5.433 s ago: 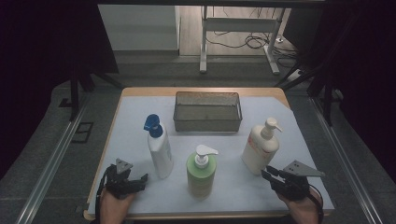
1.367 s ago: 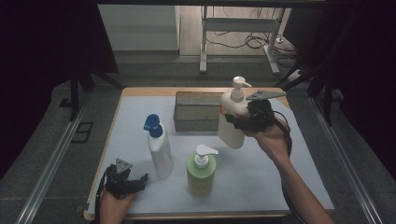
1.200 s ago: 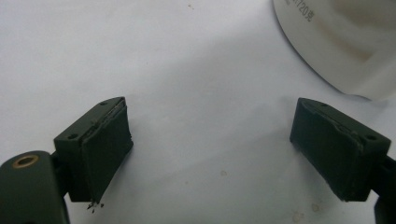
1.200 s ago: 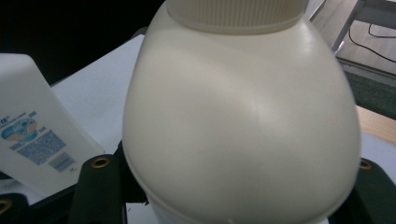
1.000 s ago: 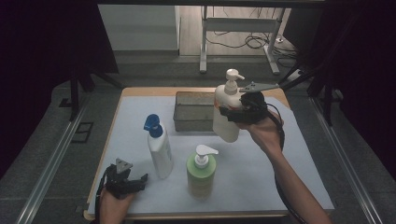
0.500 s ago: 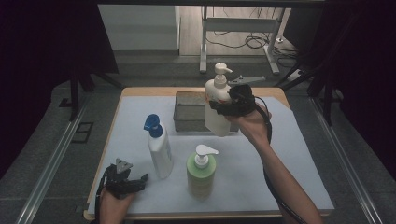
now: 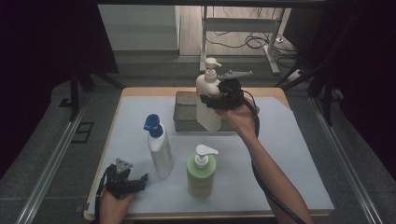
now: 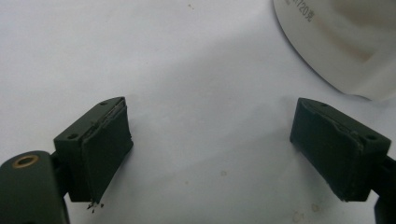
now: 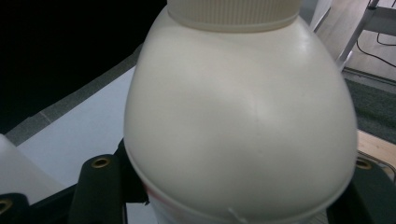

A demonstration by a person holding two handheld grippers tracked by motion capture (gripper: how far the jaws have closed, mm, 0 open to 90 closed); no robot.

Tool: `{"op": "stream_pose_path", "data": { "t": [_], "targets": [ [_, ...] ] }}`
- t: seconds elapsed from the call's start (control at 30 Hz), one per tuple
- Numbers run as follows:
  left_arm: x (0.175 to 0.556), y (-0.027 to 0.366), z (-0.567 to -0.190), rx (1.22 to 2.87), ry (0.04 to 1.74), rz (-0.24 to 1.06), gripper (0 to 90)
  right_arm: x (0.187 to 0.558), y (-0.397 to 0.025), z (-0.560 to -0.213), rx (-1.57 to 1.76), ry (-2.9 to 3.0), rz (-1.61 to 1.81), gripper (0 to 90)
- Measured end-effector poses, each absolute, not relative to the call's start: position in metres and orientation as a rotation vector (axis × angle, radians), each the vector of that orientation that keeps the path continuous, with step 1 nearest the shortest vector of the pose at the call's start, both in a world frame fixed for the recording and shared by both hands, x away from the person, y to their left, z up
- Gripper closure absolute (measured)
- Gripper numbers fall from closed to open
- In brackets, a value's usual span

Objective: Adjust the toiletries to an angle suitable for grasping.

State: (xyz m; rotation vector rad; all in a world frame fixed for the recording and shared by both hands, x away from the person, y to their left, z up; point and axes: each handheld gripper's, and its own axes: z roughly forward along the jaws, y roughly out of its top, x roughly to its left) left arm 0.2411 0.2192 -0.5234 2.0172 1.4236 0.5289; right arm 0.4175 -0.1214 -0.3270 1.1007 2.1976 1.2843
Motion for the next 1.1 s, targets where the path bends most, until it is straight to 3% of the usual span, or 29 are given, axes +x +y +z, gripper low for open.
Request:
{"op": "stream_pose_path", "data": {
  "t": [1.1],
  "targets": [
    [0.241,0.219,-0.523,2.017,1.423,0.531,12.2,0.464,-0.072,-0.341,1.119,2.136,1.3,37.2]
  ]
}}
